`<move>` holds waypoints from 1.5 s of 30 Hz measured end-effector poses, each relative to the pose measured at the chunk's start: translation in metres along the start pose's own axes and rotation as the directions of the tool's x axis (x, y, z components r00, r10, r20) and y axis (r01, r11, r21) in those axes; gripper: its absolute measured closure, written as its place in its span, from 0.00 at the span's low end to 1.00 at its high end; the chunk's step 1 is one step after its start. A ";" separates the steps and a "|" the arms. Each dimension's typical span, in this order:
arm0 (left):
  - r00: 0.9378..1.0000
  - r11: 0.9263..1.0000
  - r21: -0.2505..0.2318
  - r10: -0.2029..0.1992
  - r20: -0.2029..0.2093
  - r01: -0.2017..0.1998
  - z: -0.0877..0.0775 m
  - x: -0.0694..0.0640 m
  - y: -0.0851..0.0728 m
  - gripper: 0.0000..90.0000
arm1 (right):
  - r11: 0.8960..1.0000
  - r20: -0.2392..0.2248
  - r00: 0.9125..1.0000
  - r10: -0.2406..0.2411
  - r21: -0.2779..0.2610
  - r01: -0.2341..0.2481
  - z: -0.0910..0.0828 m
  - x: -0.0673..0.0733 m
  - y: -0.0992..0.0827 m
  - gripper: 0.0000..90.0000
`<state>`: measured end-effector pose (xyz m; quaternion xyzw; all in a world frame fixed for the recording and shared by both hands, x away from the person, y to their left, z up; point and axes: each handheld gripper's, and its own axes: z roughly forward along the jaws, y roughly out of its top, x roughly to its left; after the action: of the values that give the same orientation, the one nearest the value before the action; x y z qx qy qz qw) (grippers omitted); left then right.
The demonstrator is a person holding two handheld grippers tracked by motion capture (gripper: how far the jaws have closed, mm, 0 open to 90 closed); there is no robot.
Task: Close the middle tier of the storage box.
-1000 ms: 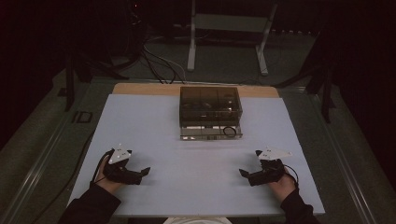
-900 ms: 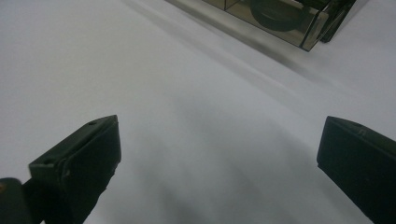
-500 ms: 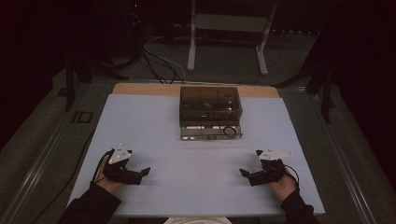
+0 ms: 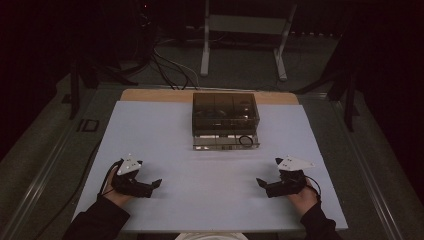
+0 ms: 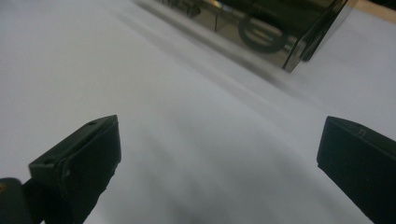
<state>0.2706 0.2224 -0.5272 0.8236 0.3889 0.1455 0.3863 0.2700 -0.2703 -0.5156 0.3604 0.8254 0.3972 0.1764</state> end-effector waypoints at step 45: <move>1.000 1.000 0.004 0.003 -0.003 -0.003 0.000 -0.001 0.001 0.01 | 0.998 0.091 0.995 0.043 -0.043 -0.039 0.026 0.040 0.056 0.00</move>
<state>0.2709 0.2215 -0.5261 0.8248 0.3887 0.1463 0.3838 0.2828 -0.2032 -0.4877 0.3913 0.8004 0.4008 0.2135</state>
